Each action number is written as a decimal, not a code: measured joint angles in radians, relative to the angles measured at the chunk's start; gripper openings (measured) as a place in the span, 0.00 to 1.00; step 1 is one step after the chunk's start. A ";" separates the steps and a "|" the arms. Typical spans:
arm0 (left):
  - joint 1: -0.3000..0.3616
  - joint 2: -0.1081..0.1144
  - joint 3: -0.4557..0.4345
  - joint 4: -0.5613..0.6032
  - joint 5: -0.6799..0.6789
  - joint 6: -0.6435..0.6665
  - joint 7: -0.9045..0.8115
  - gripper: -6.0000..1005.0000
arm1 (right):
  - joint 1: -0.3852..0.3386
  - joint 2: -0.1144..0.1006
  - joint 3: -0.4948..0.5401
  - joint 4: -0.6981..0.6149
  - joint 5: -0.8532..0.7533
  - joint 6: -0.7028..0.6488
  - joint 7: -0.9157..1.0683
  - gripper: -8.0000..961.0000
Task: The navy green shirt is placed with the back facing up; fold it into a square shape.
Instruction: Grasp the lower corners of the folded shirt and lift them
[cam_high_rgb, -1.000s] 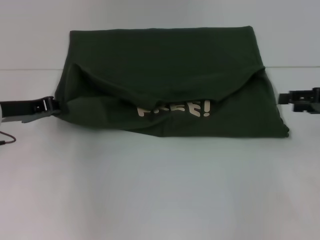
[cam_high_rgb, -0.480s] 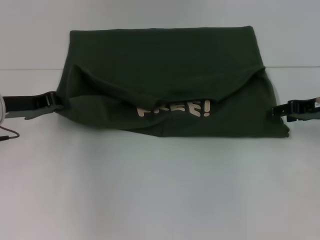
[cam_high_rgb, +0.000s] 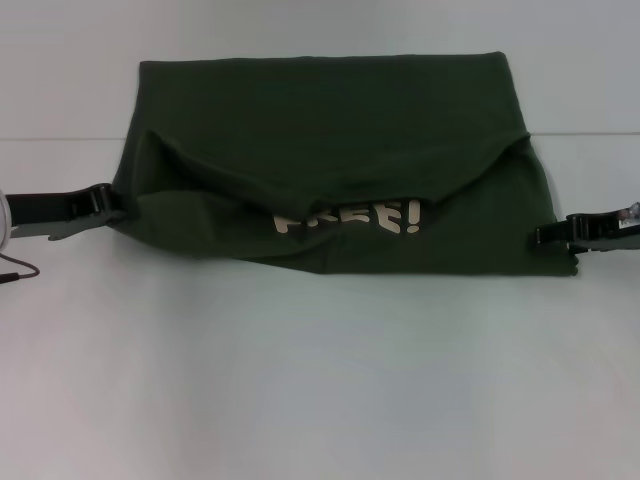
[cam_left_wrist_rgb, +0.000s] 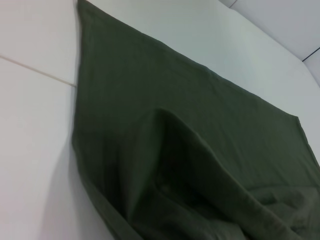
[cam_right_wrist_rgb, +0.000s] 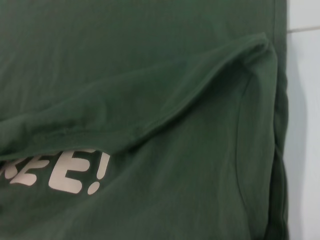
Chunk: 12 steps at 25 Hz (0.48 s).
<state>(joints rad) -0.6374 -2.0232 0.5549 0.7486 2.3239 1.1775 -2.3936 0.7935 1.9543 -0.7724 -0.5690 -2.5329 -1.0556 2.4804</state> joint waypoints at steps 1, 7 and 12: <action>0.000 0.000 0.000 0.000 0.000 -0.001 0.000 0.03 | -0.001 0.001 0.000 0.000 0.000 0.003 -0.002 0.74; 0.001 -0.002 -0.001 0.000 0.000 -0.002 0.000 0.03 | -0.003 0.008 -0.009 0.028 -0.001 0.049 -0.004 0.74; -0.001 -0.003 -0.001 0.000 0.000 -0.010 0.001 0.03 | 0.003 0.014 -0.020 0.043 0.009 0.059 -0.002 0.73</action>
<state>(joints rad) -0.6385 -2.0263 0.5537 0.7485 2.3239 1.1675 -2.3928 0.7964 1.9684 -0.7928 -0.5260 -2.5242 -0.9965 2.4781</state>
